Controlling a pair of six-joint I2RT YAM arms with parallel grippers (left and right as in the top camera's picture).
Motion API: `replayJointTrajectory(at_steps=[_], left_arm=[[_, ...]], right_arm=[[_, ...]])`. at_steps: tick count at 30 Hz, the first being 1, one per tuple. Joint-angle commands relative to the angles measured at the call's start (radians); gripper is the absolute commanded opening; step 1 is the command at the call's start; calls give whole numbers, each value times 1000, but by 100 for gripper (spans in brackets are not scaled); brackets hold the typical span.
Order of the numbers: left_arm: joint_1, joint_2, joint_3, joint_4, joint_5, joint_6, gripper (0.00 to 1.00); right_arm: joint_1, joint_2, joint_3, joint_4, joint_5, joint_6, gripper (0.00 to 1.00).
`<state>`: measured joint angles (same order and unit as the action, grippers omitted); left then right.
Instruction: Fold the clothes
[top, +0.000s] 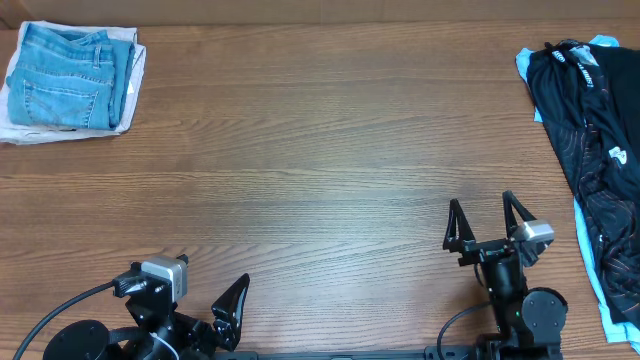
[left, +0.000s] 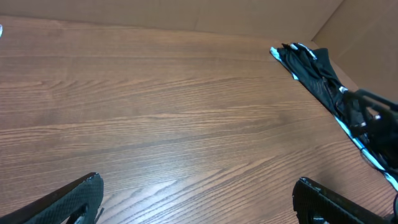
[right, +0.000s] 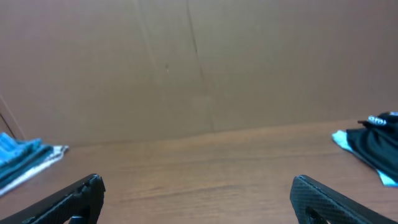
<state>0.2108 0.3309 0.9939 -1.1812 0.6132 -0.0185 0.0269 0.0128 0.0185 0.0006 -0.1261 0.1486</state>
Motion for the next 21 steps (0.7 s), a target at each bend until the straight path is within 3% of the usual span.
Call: replayJointTrajectory(at_steps=[1, 21], left_arm=[[-3, 1, -4, 1, 5, 19, 100], [-3, 0, -4, 1, 5, 19, 100]], right_arm=[[6, -9, -11, -70, 28, -27, 100], [6, -9, -11, -77, 43, -26, 100]])
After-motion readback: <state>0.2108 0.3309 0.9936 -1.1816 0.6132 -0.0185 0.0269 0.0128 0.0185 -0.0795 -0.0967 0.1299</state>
